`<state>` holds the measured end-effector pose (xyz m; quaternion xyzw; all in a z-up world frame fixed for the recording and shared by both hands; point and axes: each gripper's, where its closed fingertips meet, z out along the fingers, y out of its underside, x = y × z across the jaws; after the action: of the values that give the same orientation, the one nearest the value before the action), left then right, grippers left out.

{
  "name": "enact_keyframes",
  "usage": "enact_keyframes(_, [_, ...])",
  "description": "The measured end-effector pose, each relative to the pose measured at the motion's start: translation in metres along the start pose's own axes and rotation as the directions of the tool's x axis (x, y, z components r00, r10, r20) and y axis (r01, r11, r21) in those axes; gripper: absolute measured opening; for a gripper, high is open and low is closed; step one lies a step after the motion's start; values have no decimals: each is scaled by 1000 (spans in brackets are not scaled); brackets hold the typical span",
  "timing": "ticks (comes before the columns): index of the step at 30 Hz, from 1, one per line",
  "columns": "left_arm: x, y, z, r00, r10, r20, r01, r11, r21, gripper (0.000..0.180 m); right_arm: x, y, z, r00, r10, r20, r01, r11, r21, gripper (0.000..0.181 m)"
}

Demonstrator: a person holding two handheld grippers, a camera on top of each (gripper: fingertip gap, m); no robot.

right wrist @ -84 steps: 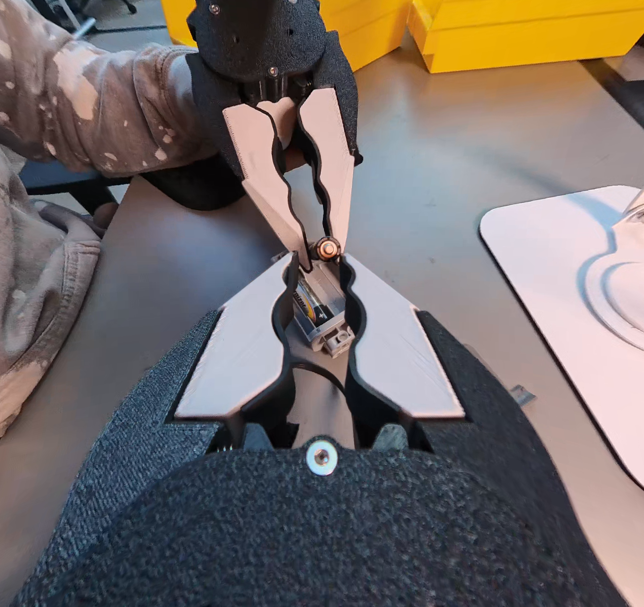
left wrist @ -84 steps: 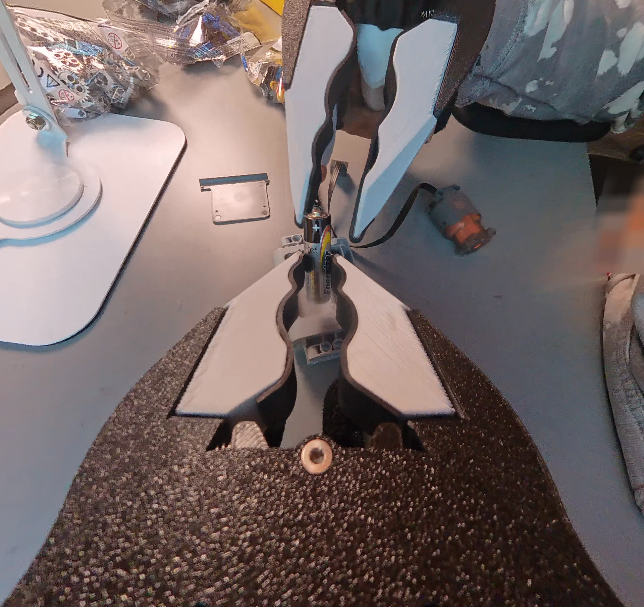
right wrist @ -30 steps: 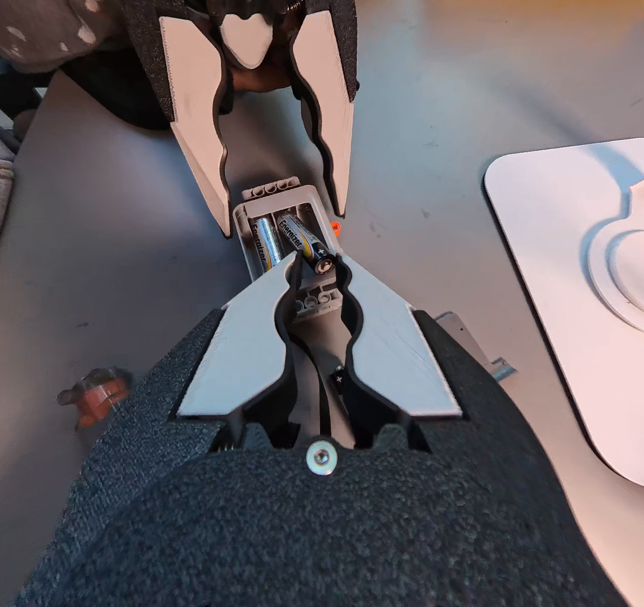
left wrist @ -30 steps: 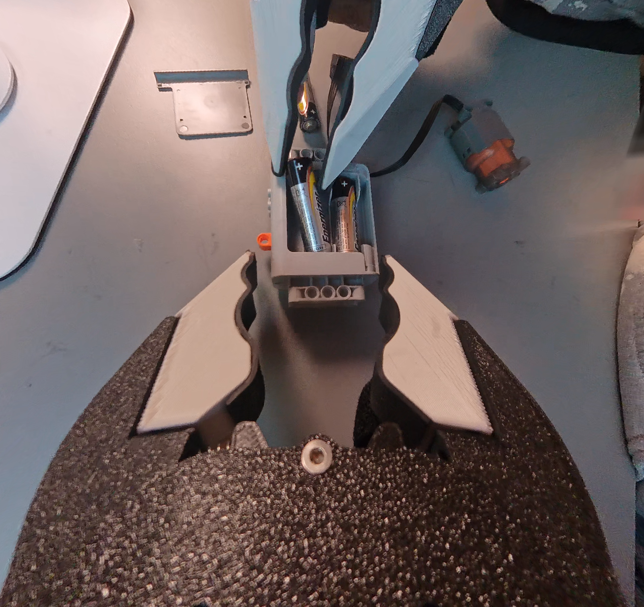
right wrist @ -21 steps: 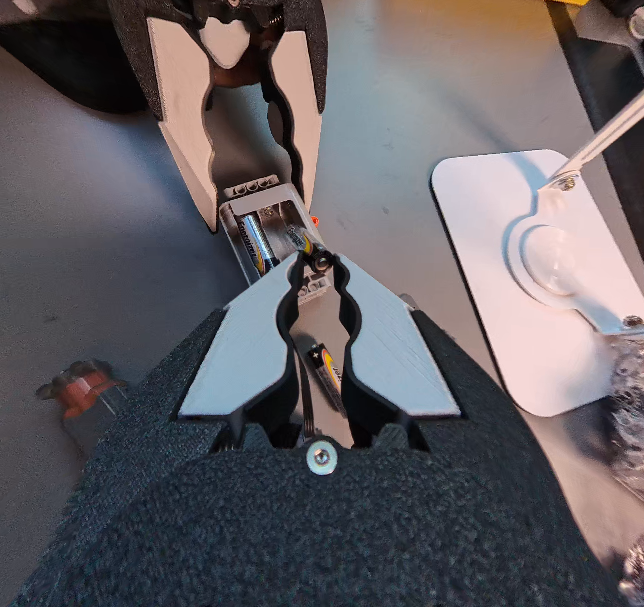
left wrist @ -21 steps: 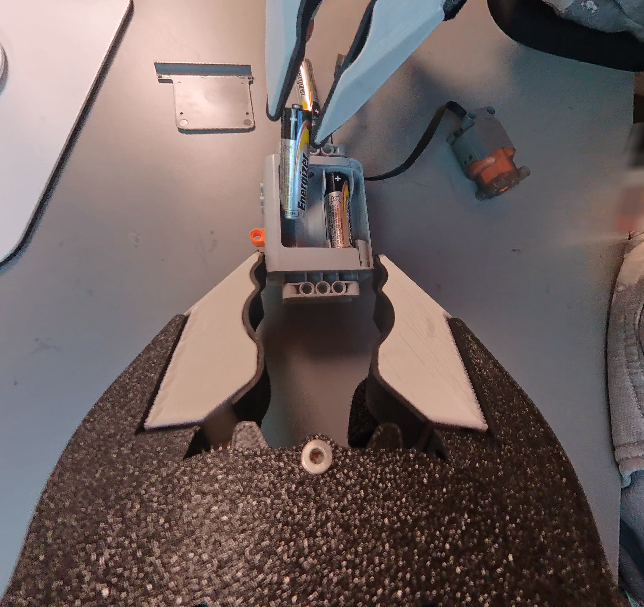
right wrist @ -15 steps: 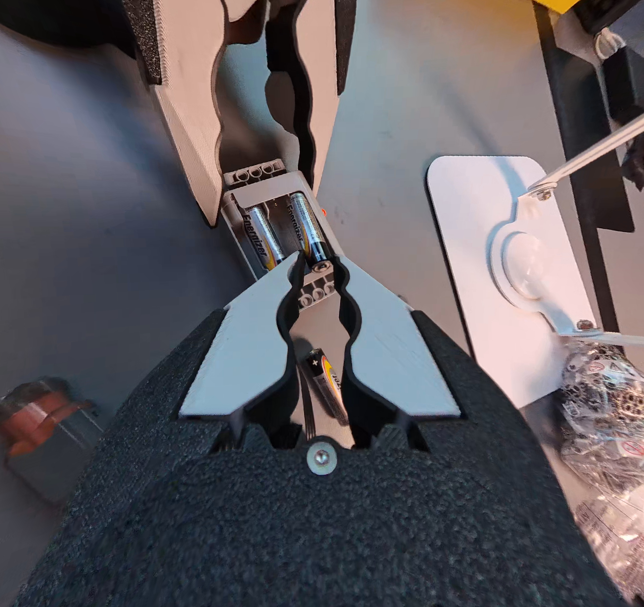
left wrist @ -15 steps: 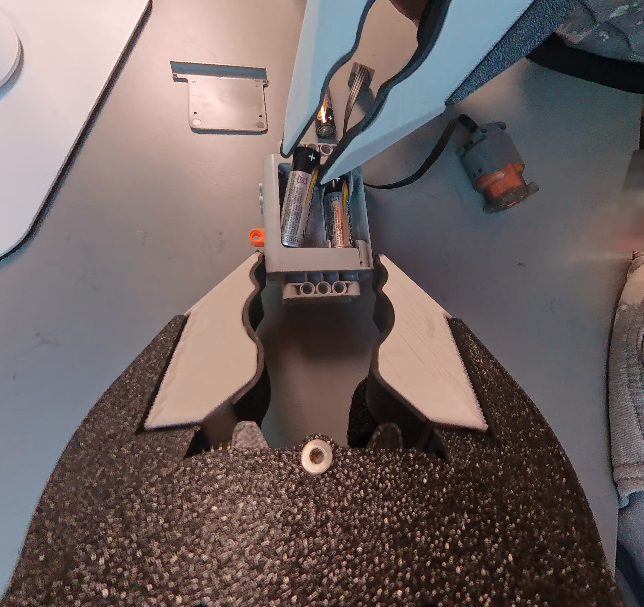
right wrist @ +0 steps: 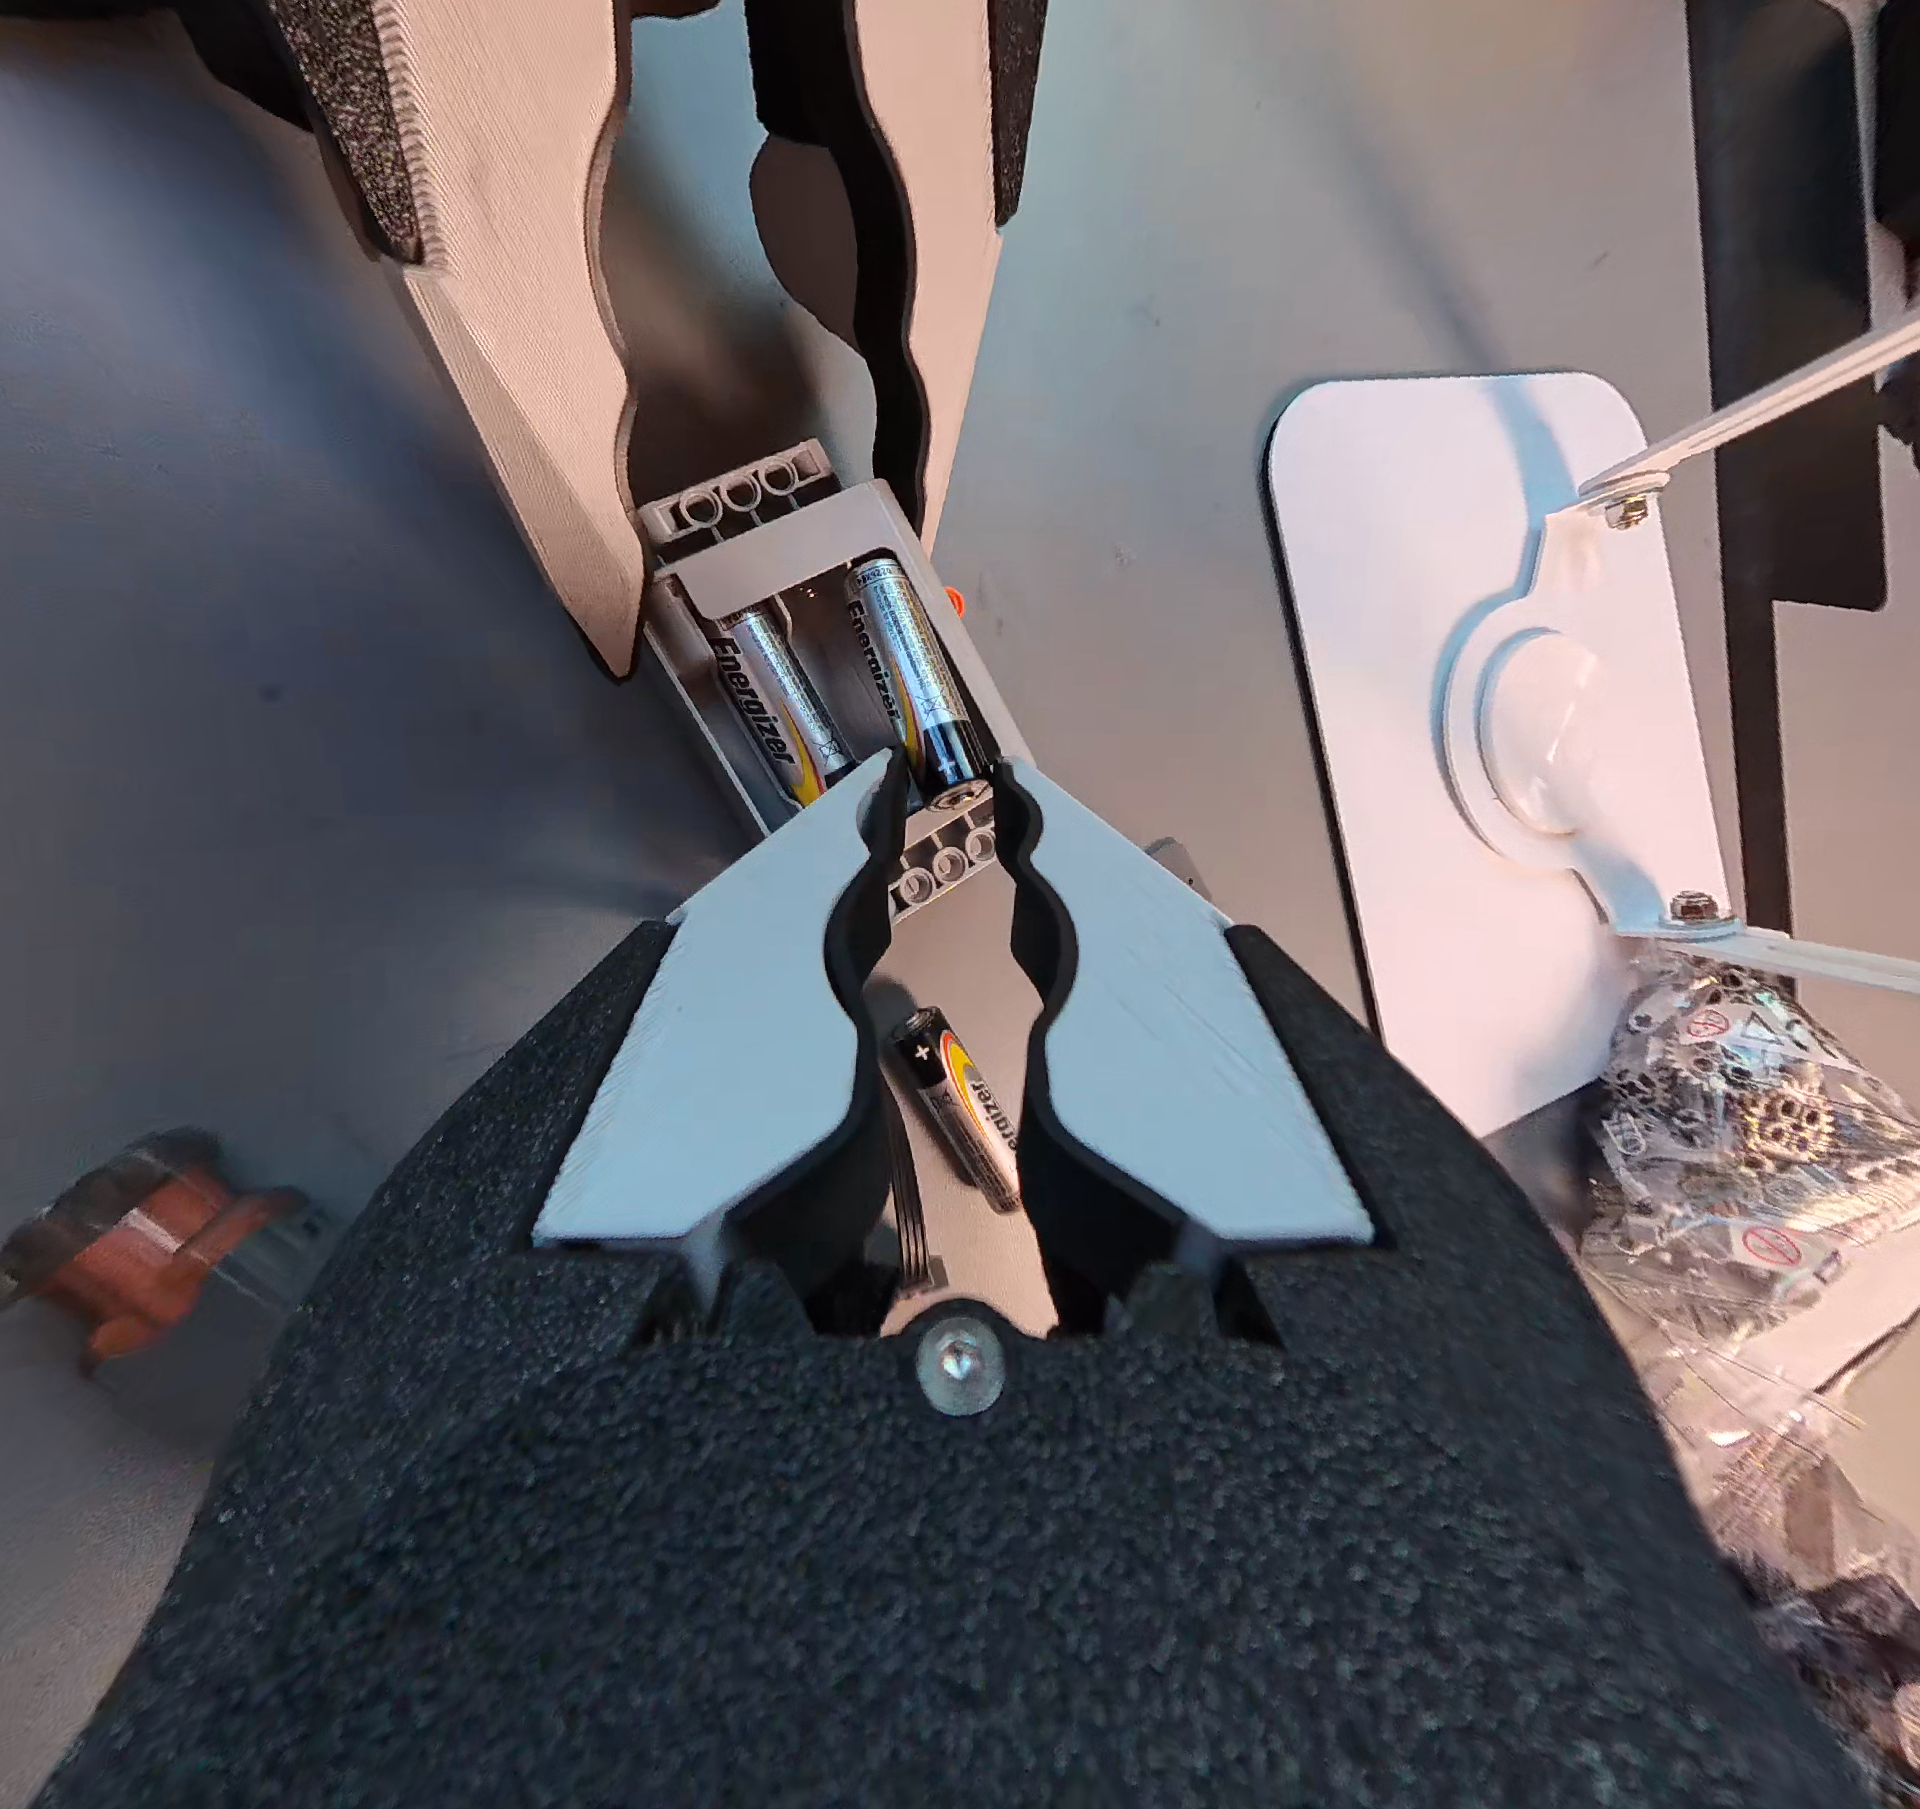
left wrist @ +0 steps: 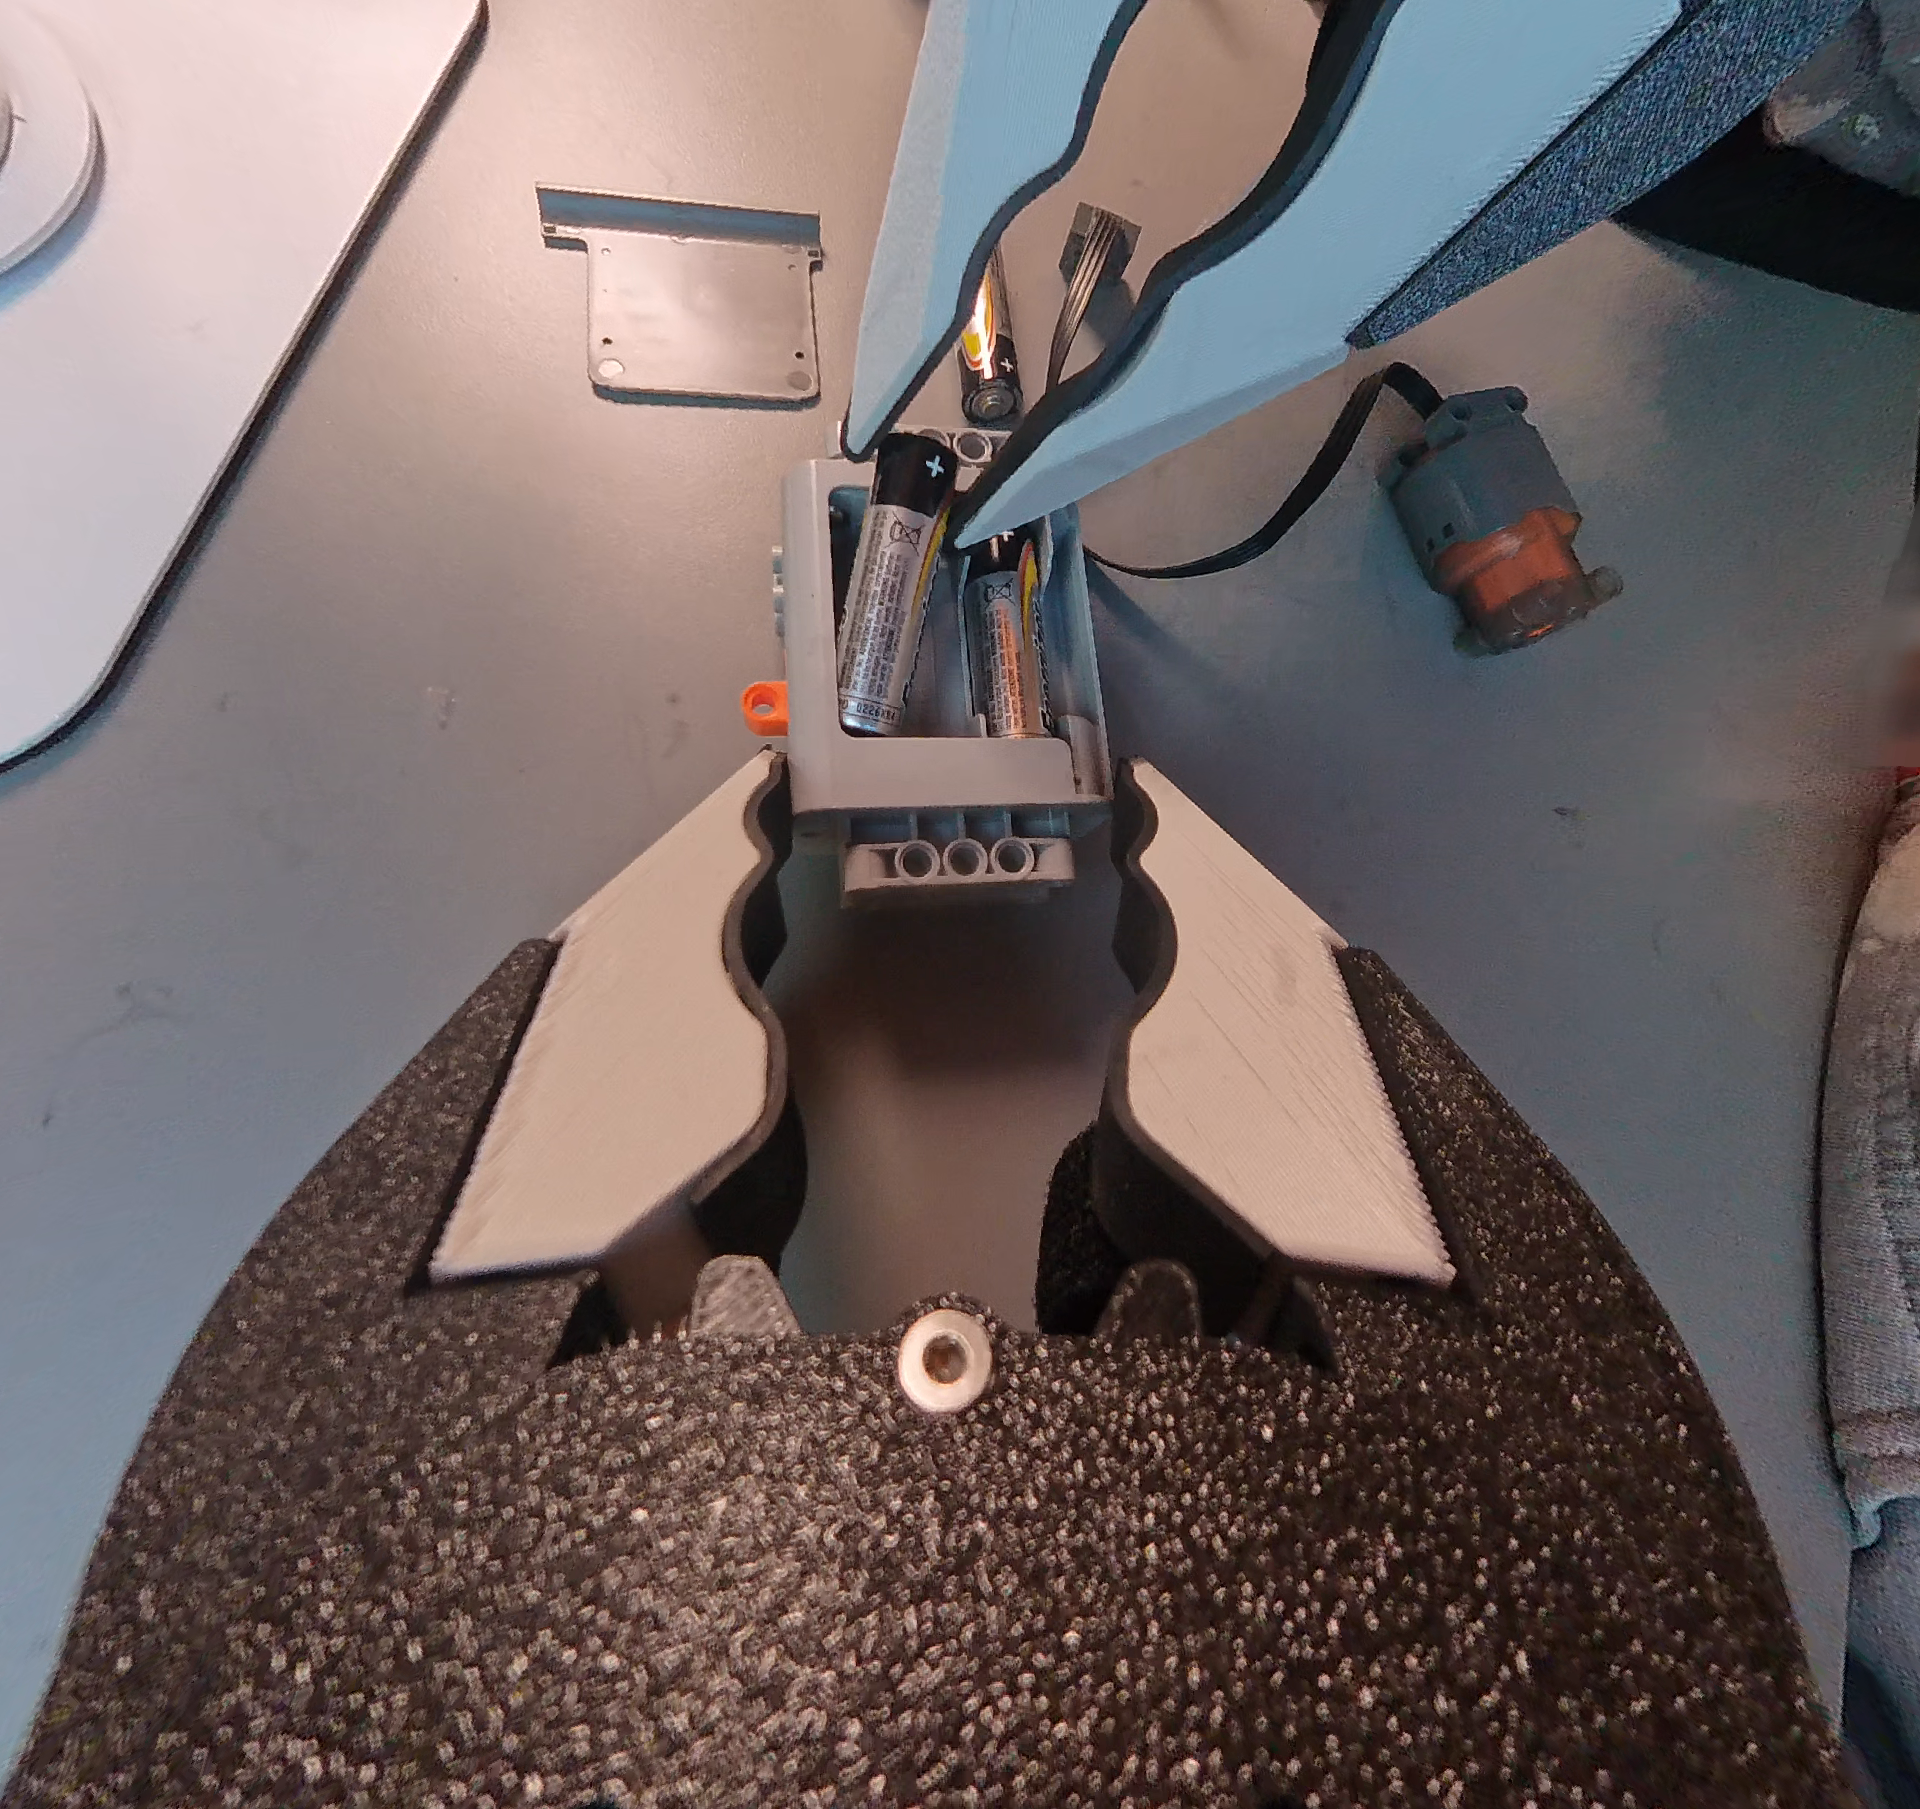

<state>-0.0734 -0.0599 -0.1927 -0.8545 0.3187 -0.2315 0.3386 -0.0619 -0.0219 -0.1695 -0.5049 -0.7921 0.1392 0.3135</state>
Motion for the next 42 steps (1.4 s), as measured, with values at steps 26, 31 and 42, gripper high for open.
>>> enact_keyframes(26, [-9,-11,0,964,-261,-59,265,962,72,59,12,-11,4,960,269,75,-270,963,2,14])
enact_keyframes(31, [-11,-13,-2,938,-325,-120,336,938,88,59,18,-14,7,964,227,140,-226,974,-23,15])
enact_keyframes(42, [-12,-13,-1,940,-323,-110,333,939,88,59,25,-19,3,893,311,325,-361,926,106,27])
